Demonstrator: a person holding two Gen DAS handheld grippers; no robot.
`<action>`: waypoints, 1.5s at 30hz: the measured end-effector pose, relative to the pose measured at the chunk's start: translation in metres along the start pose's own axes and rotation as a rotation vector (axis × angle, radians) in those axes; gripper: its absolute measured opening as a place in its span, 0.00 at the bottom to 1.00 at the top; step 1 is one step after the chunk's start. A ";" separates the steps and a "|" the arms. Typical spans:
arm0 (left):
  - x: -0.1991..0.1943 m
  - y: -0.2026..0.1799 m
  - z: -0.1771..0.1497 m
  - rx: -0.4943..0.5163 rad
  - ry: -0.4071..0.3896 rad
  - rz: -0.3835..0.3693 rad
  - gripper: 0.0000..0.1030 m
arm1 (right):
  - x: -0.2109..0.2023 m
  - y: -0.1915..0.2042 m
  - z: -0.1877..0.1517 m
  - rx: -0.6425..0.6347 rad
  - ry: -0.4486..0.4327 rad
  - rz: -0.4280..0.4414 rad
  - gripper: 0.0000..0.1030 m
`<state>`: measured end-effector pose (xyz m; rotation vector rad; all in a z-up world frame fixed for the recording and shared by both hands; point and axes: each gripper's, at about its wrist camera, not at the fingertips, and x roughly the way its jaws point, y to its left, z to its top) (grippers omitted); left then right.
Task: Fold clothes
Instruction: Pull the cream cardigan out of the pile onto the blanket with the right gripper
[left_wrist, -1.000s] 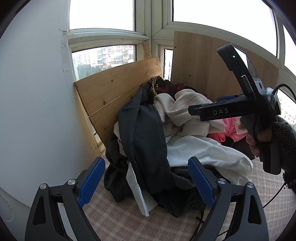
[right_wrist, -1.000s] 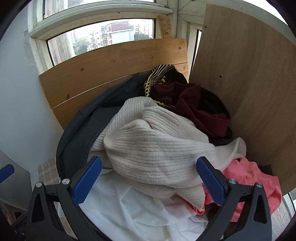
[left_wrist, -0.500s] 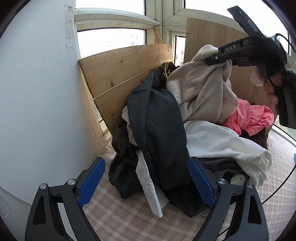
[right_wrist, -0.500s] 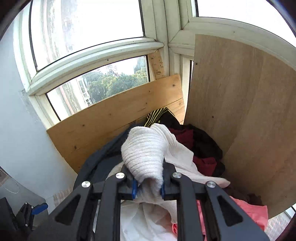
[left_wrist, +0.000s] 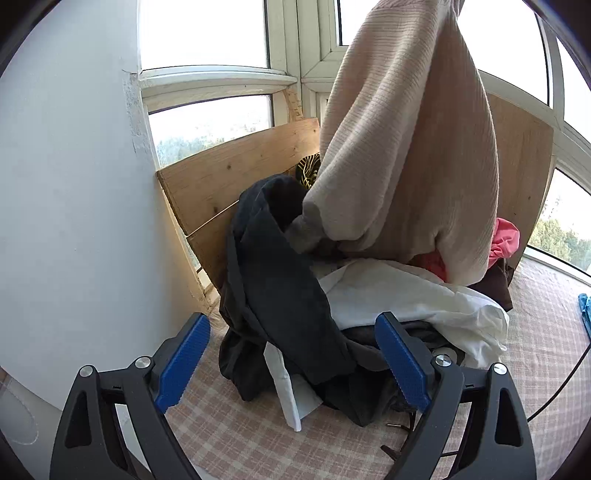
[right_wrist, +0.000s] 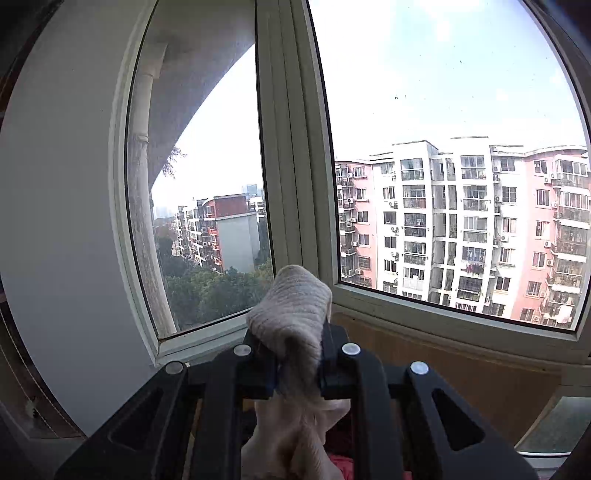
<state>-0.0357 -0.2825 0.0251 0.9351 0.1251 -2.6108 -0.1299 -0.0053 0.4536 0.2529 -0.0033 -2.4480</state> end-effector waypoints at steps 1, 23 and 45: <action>-0.005 -0.003 0.002 0.011 -0.011 -0.008 0.89 | -0.027 -0.009 0.000 -0.009 -0.017 -0.036 0.15; -0.021 -0.203 -0.020 0.539 0.018 -0.325 0.89 | -0.345 -0.255 -0.475 0.647 0.830 -0.692 0.30; 0.035 -0.226 0.004 0.580 0.140 -0.253 0.89 | -0.105 -0.172 -0.521 0.262 1.019 -0.025 0.09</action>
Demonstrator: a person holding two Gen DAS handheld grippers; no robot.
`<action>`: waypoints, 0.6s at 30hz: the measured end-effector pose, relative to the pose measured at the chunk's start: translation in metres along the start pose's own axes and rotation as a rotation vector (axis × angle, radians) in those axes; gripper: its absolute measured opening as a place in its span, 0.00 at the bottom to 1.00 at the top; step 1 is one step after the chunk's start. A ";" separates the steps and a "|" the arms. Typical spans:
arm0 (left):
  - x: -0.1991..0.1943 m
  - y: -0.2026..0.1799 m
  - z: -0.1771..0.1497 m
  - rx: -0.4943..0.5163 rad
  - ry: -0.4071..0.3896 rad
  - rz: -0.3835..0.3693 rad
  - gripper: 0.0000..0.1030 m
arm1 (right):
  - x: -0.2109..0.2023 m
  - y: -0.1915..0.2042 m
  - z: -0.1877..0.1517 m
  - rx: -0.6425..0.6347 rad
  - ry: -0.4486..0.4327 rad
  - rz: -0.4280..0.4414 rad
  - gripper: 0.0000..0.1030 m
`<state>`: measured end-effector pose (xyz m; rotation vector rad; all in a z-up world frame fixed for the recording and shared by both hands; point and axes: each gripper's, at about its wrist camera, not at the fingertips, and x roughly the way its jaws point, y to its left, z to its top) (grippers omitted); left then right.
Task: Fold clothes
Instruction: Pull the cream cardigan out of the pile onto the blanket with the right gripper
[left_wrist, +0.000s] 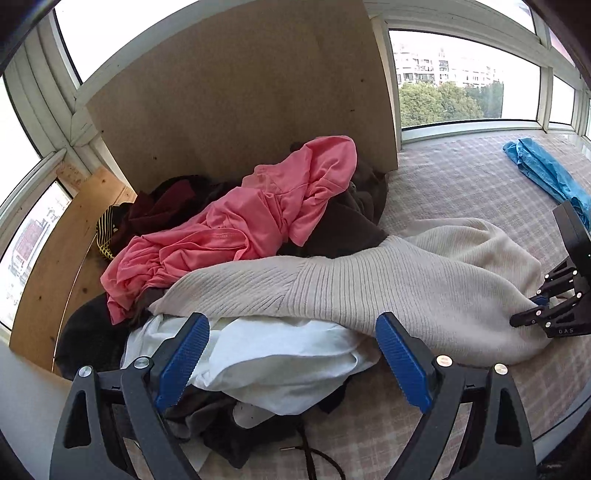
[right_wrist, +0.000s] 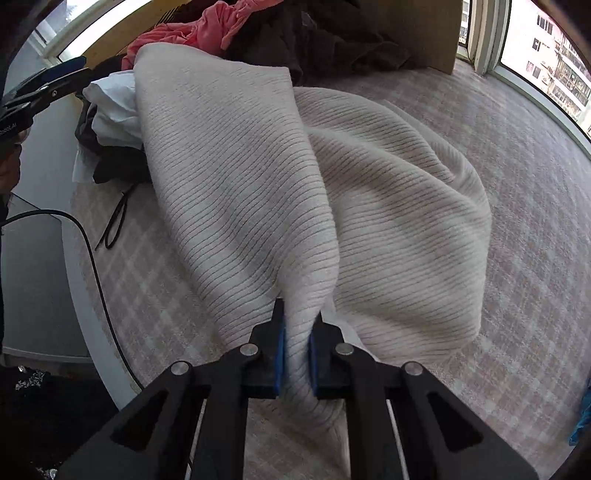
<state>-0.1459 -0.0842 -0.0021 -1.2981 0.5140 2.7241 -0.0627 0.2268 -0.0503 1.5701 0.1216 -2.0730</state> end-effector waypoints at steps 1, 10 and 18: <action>-0.001 0.001 -0.001 -0.004 0.001 0.003 0.89 | -0.018 -0.002 -0.010 0.010 -0.020 -0.003 0.09; -0.031 -0.035 0.003 0.070 -0.037 -0.047 0.89 | -0.139 -0.062 -0.150 0.264 -0.113 -0.197 0.06; -0.035 -0.091 -0.002 0.236 -0.044 -0.117 0.89 | -0.105 -0.046 -0.176 0.259 -0.010 -0.085 0.28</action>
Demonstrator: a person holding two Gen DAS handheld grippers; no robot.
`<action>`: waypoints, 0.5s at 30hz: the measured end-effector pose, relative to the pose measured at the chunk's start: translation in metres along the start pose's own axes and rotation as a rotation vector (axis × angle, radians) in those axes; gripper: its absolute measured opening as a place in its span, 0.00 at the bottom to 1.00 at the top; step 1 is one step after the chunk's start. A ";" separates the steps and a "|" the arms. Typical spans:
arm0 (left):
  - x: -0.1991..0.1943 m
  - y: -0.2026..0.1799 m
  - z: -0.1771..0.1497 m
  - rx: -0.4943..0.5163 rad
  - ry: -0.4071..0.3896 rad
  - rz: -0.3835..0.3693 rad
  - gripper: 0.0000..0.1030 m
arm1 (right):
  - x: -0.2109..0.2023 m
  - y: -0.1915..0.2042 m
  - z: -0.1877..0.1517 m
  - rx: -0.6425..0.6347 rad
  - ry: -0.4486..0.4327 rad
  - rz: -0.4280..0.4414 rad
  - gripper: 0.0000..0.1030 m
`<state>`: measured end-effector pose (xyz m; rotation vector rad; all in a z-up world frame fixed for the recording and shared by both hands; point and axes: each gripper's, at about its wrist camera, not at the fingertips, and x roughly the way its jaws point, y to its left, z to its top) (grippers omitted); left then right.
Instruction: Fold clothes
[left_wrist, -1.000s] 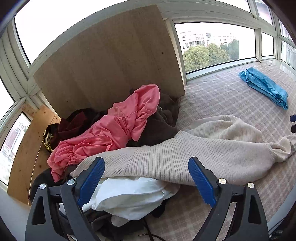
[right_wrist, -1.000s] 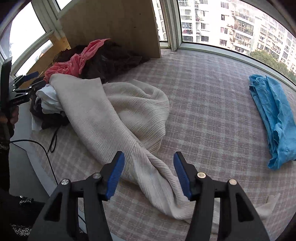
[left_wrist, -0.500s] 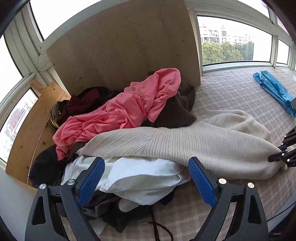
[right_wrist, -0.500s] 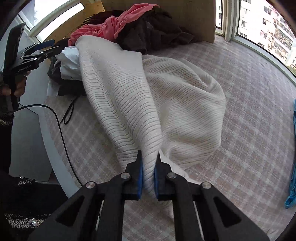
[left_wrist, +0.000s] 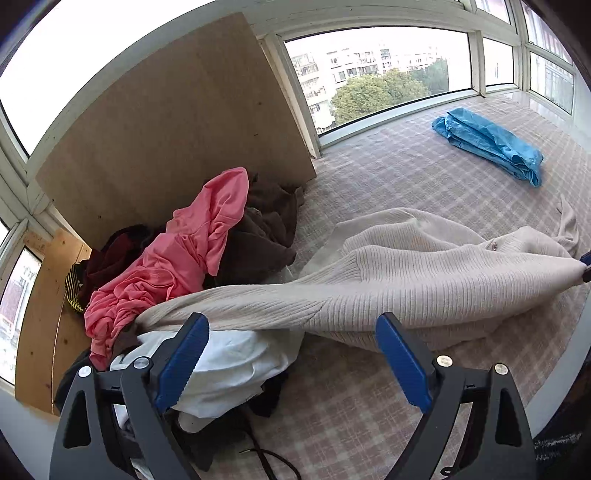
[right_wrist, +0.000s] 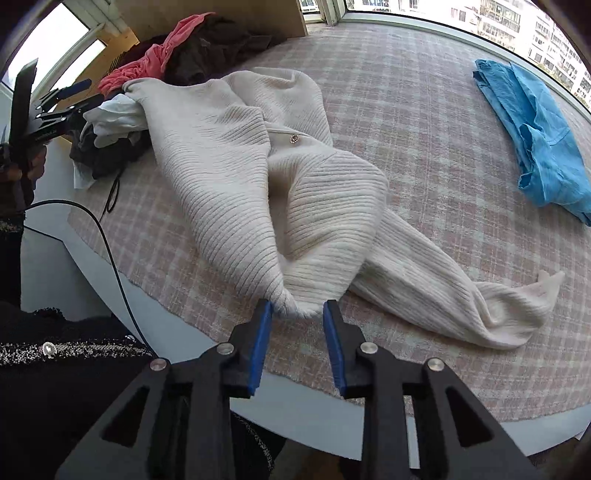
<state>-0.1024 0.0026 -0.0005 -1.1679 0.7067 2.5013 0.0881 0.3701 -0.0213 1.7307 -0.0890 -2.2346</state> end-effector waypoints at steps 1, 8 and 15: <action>0.003 -0.002 0.002 0.016 0.003 -0.004 0.89 | -0.001 0.000 0.003 0.001 -0.018 -0.003 0.28; 0.047 -0.015 0.033 0.189 0.028 -0.116 0.89 | -0.003 -0.030 0.026 0.137 -0.135 -0.041 0.44; 0.124 -0.046 0.053 0.440 0.109 -0.245 0.85 | 0.021 -0.048 0.038 0.192 -0.120 -0.014 0.44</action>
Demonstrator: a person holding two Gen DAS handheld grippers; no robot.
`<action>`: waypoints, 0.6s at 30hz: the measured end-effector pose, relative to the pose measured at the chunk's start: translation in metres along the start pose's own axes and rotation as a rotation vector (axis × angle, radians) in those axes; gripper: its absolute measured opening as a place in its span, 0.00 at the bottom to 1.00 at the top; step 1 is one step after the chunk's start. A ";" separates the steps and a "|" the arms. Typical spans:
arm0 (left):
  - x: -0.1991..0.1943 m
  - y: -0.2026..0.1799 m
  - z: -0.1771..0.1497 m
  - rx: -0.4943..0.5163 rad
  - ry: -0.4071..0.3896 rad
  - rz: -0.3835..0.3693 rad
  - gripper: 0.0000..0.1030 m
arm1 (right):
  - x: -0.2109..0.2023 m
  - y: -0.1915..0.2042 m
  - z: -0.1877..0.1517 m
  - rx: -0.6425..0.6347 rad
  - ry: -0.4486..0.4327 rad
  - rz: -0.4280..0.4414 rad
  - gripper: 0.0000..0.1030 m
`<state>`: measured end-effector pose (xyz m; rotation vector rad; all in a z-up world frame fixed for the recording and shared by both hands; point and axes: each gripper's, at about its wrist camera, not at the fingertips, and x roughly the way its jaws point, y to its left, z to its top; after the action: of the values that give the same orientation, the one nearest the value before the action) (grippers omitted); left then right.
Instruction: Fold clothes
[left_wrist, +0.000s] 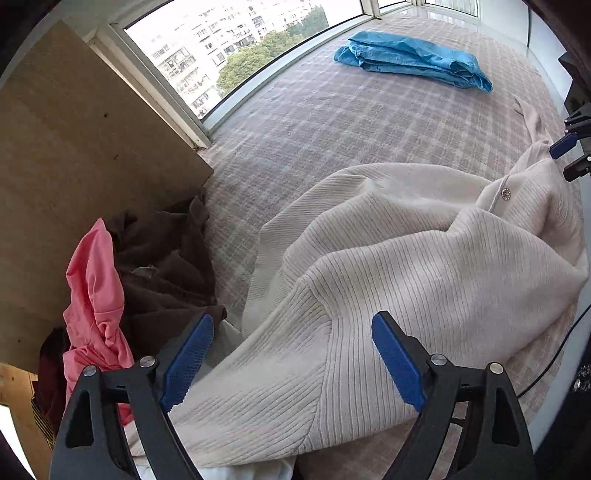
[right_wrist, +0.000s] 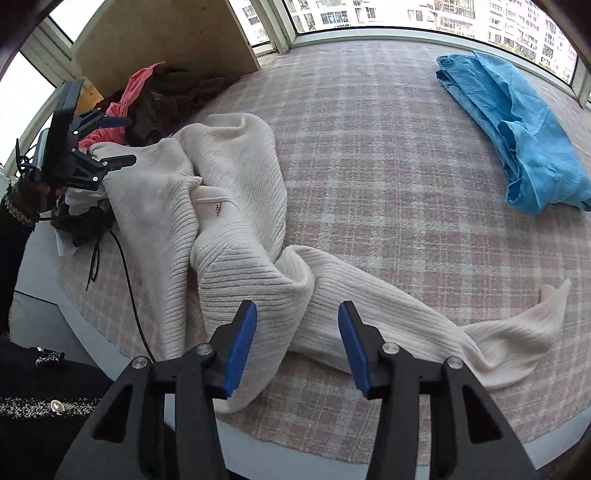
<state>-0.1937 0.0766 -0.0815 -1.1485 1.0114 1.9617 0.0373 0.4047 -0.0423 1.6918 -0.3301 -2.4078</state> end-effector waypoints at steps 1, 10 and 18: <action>0.009 0.000 0.004 0.031 0.009 -0.016 0.85 | 0.001 -0.003 0.001 0.001 0.001 0.002 0.44; 0.064 0.007 0.013 0.040 0.105 -0.184 0.39 | 0.021 -0.004 0.008 0.055 0.044 0.008 0.44; 0.059 -0.011 0.003 0.025 0.092 -0.189 0.08 | 0.010 0.010 0.024 0.013 0.018 0.012 0.44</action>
<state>-0.2100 0.0928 -0.1371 -1.2813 0.9349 1.7571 0.0112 0.3939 -0.0404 1.7108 -0.3532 -2.3863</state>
